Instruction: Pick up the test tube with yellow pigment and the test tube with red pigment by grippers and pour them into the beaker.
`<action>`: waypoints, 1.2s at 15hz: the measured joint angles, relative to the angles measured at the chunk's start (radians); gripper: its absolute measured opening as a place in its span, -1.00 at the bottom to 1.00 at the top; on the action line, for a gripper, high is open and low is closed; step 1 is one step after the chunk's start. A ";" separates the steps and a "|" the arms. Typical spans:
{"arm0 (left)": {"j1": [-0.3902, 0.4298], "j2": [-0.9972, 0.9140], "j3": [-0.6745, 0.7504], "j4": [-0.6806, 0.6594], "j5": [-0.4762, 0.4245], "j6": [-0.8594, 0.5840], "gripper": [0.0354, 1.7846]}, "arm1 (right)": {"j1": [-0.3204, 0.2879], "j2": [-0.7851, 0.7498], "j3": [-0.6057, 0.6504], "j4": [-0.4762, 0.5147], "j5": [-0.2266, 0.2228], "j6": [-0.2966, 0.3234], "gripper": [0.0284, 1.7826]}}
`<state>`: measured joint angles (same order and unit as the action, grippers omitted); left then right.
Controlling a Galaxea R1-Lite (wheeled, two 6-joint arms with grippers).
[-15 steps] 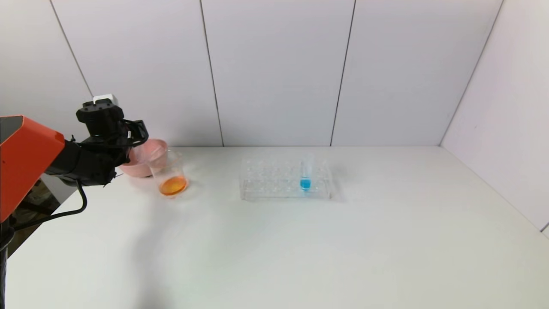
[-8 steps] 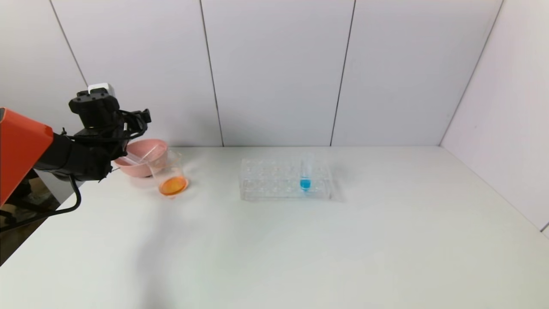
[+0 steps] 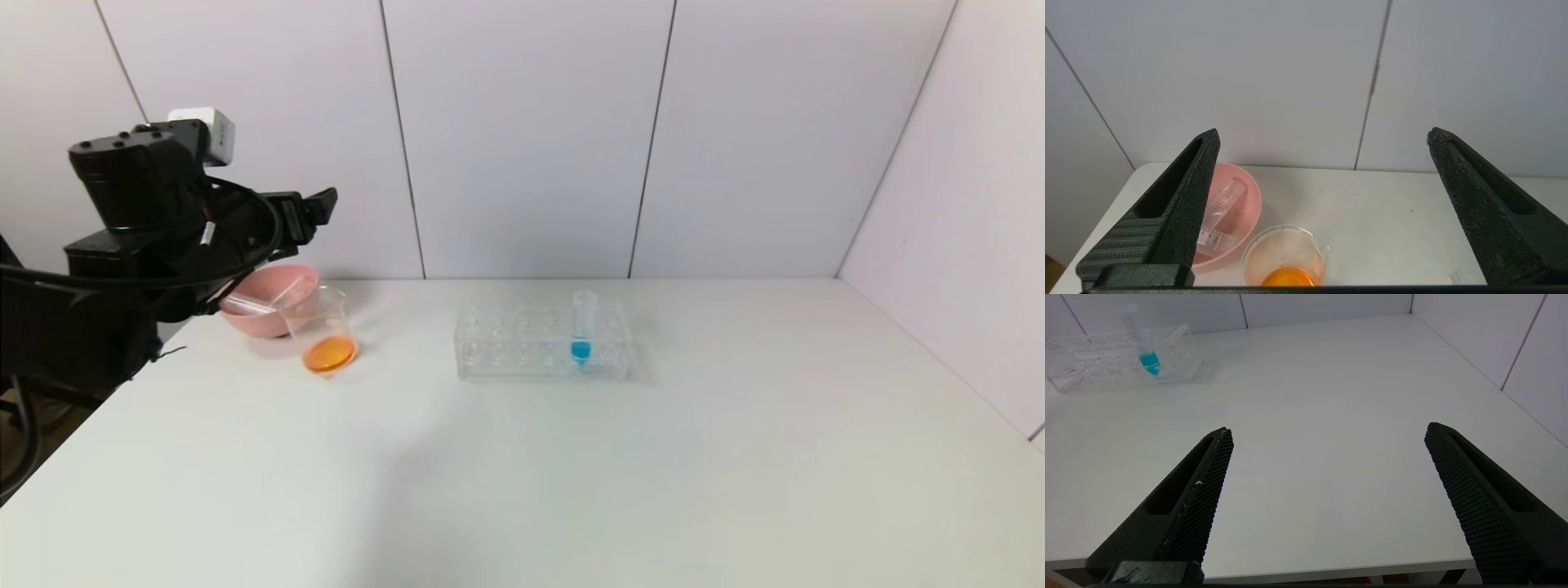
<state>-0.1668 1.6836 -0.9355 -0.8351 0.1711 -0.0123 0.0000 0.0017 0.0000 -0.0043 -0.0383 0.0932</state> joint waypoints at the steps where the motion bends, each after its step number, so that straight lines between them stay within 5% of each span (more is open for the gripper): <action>1: -0.025 -0.070 0.046 0.001 0.015 0.054 0.98 | 0.000 0.000 0.000 0.000 0.000 0.000 0.92; 9: -0.053 -0.576 0.176 0.103 0.303 0.454 0.98 | 0.000 0.000 0.000 0.000 0.000 0.000 0.92; 14: 0.109 -0.881 0.336 0.173 0.330 0.466 0.98 | 0.000 0.000 0.000 0.000 0.000 0.000 0.92; 18: 0.175 -1.183 0.407 0.352 0.287 0.399 0.98 | 0.000 0.000 0.000 0.000 0.000 0.000 0.92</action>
<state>0.0085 0.5011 -0.5287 -0.4830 0.4583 0.3868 0.0000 0.0017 0.0000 -0.0043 -0.0383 0.0932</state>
